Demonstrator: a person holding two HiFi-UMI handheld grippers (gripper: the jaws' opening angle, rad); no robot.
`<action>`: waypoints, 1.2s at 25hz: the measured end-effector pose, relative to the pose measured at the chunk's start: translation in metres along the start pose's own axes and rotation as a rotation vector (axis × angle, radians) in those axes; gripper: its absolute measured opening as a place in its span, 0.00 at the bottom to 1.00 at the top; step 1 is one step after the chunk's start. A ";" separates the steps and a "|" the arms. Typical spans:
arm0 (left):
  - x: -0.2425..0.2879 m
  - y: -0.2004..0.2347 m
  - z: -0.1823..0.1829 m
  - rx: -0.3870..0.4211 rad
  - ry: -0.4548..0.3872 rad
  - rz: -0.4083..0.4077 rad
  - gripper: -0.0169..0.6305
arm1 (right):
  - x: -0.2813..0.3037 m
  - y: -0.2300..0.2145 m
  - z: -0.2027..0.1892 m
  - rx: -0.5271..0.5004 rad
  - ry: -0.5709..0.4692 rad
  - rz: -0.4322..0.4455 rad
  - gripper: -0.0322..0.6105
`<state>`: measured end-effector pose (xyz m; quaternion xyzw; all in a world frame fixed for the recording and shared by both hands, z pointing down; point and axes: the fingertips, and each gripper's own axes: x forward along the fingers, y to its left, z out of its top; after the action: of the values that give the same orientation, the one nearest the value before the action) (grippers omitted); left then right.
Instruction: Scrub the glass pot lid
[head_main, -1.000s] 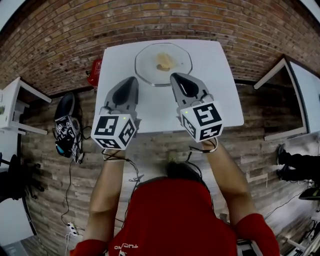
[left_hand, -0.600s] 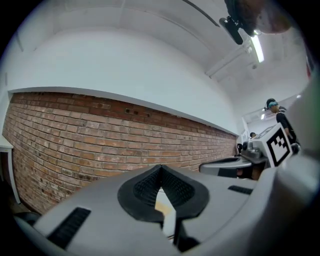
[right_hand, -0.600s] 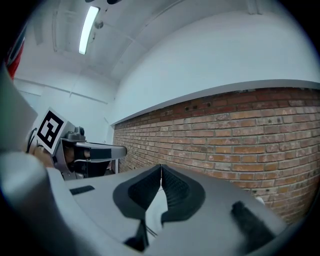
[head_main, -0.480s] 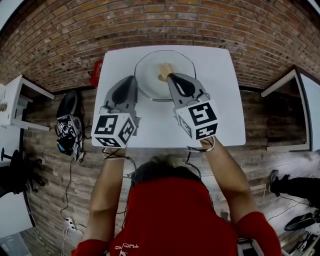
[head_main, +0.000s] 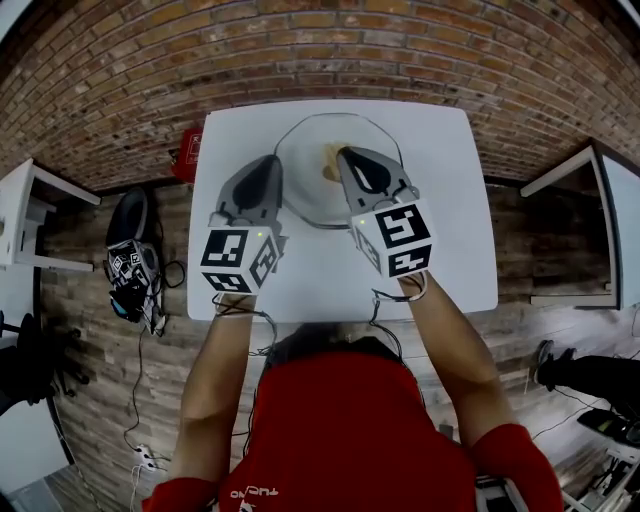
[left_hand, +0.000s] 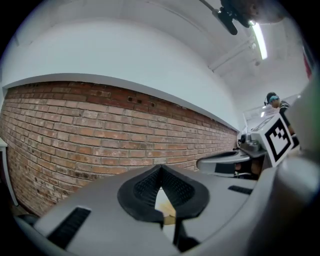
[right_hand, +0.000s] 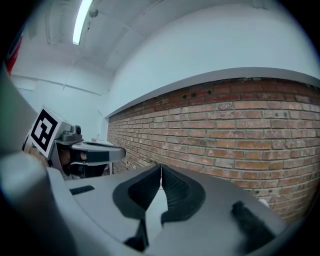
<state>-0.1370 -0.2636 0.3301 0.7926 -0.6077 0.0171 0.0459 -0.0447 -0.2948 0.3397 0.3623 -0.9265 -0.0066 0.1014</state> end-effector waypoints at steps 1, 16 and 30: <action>0.004 0.006 -0.002 -0.002 0.006 -0.006 0.05 | 0.007 -0.001 -0.001 -0.002 0.008 -0.007 0.10; 0.051 0.060 -0.053 -0.011 0.128 -0.057 0.05 | 0.065 -0.025 -0.053 0.003 0.197 -0.144 0.10; 0.076 0.088 -0.115 -0.107 0.316 0.017 0.06 | 0.093 -0.049 -0.131 0.051 0.449 -0.100 0.20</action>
<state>-0.1986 -0.3482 0.4556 0.7712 -0.5998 0.1095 0.1831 -0.0530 -0.3856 0.4811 0.4025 -0.8615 0.0924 0.2954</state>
